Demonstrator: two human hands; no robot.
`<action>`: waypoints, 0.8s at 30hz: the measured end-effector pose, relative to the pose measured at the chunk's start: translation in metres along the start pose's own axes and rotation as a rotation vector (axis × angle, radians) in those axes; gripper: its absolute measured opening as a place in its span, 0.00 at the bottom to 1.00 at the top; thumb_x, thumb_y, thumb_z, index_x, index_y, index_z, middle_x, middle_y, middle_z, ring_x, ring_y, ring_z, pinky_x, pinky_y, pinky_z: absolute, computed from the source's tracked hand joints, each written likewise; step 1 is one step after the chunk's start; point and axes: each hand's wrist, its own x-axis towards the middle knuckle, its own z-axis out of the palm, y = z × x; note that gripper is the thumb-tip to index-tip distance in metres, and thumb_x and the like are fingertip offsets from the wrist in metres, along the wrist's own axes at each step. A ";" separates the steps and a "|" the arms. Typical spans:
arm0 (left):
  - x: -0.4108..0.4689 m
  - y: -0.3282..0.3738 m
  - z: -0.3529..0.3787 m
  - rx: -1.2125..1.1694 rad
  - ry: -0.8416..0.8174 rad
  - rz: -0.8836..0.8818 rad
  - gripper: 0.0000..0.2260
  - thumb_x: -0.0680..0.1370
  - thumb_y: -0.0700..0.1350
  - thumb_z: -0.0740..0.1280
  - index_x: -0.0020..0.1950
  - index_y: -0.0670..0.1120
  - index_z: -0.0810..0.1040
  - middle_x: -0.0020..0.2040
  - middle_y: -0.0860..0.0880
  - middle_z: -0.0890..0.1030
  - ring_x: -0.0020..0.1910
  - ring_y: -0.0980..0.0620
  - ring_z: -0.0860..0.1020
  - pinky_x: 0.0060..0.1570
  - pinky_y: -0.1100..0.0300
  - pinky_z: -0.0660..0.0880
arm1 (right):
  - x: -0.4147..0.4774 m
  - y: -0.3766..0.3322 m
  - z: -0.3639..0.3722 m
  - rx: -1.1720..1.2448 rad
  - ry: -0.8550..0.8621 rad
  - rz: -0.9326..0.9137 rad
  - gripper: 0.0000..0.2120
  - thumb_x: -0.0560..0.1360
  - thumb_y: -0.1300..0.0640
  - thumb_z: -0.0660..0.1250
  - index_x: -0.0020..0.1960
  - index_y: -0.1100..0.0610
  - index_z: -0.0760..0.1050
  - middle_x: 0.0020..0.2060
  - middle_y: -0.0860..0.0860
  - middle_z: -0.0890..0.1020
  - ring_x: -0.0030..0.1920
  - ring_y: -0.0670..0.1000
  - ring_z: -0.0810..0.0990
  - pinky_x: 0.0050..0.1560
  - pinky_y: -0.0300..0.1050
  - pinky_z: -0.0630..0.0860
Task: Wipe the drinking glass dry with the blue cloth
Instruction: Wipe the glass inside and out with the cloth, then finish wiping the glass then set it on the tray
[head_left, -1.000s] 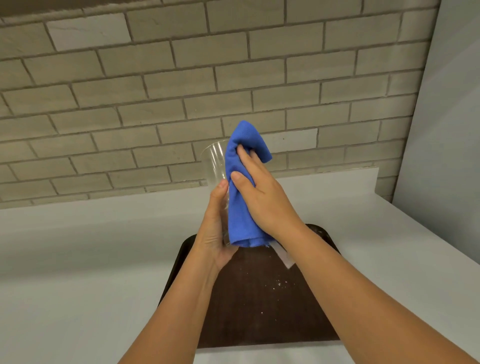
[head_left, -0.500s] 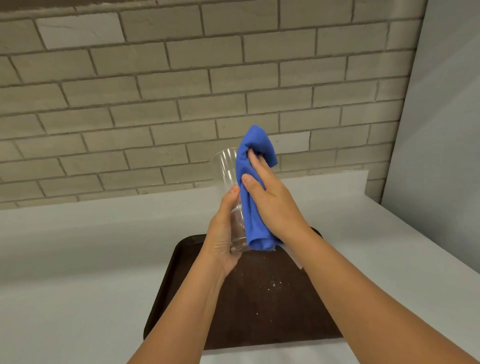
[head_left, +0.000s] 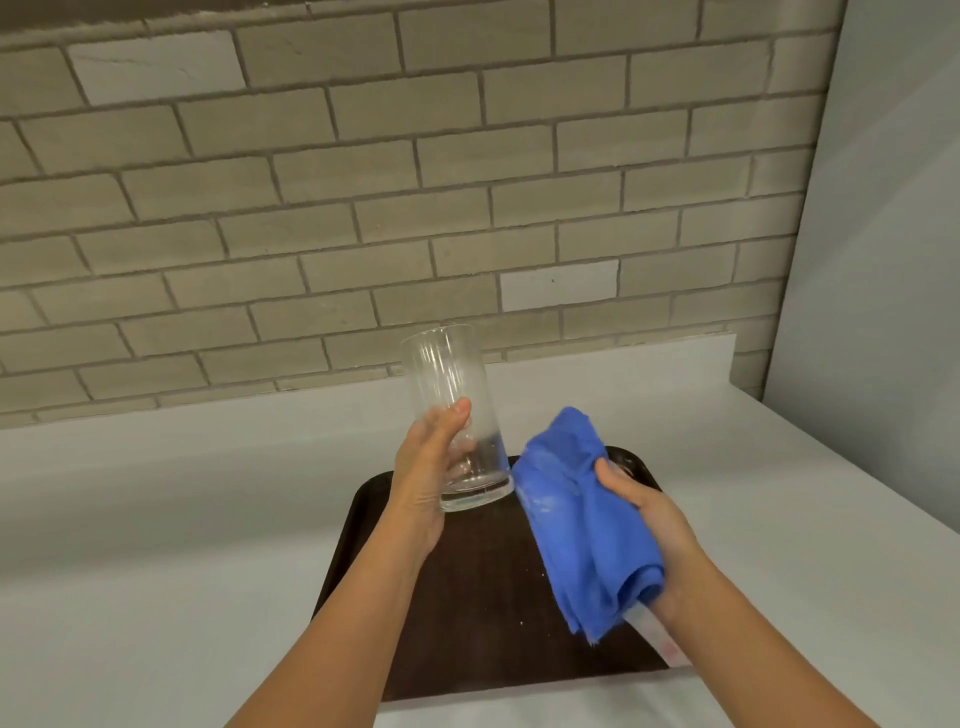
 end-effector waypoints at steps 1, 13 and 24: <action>0.000 -0.001 0.000 0.064 0.017 0.038 0.29 0.65 0.55 0.72 0.63 0.47 0.73 0.59 0.48 0.78 0.53 0.51 0.78 0.50 0.57 0.73 | 0.002 0.000 -0.006 0.060 0.043 0.012 0.12 0.76 0.53 0.59 0.44 0.57 0.79 0.28 0.54 0.85 0.28 0.53 0.83 0.26 0.42 0.79; 0.004 -0.029 -0.003 0.100 -0.045 -0.023 0.28 0.68 0.43 0.73 0.66 0.48 0.68 0.52 0.52 0.78 0.53 0.53 0.76 0.51 0.59 0.73 | 0.006 -0.006 -0.020 0.039 0.069 -0.173 0.12 0.76 0.52 0.58 0.52 0.54 0.76 0.36 0.52 0.86 0.36 0.51 0.84 0.35 0.44 0.81; -0.006 -0.009 0.015 -0.007 -0.320 -0.066 0.22 0.65 0.56 0.68 0.54 0.44 0.78 0.49 0.47 0.83 0.46 0.49 0.82 0.45 0.55 0.79 | 0.045 -0.007 0.047 -0.654 0.059 -0.528 0.20 0.79 0.53 0.53 0.71 0.46 0.59 0.59 0.42 0.69 0.58 0.43 0.72 0.58 0.34 0.70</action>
